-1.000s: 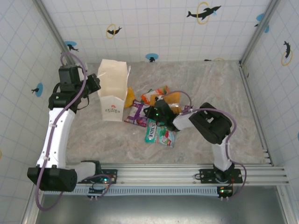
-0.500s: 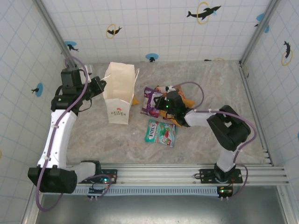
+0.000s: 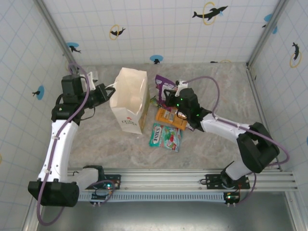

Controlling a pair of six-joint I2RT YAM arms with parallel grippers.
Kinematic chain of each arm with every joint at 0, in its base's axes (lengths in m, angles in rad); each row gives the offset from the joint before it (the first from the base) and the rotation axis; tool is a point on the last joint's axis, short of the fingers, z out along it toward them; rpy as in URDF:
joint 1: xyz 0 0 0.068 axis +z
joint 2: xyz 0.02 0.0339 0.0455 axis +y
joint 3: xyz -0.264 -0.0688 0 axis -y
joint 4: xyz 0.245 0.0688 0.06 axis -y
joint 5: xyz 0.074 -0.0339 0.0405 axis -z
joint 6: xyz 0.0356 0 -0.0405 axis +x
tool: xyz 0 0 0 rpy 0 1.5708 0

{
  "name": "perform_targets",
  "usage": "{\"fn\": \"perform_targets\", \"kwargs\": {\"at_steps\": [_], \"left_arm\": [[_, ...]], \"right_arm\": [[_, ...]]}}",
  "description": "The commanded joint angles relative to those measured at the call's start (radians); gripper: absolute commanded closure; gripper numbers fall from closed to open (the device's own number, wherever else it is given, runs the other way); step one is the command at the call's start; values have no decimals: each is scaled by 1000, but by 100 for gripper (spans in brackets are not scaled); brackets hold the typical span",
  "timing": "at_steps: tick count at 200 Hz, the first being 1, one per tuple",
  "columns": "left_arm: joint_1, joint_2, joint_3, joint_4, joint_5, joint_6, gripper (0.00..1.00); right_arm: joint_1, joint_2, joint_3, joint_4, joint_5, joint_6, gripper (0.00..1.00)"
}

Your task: Place the snacks into the paper bag

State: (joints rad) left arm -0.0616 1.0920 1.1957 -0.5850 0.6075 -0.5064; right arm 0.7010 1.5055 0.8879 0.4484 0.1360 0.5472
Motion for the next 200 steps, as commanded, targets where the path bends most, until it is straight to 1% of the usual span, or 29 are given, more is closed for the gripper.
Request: {"fn": "perform_targets", "kwargs": {"at_steps": [1,22,52,85,121,161,200], "left_arm": [[6,-11,-46,30,45,-15,100],[6,0,-91,7,12,19,100],[6,12,-149,-12,13,40,100],[6,9,-160,-18,-9,48,100],[4,5,-125,-15,11,37,100],[5,2,-74,-52,-20,54,100],[5,10,-42,-74,-45,78,100]], "right_arm": [[2,-83,51,-16,81,-99,100],[-1,-138,57,-36,100,-142,100],[8,-198,83,-77,107,-199,100],[61,-229,140,-82,108,-302,100],[157,-194,264,-72,74,-421,100],[239,-139,377,-24,29,-523,99],[299,-93,451,13,-41,-581,99]]}}
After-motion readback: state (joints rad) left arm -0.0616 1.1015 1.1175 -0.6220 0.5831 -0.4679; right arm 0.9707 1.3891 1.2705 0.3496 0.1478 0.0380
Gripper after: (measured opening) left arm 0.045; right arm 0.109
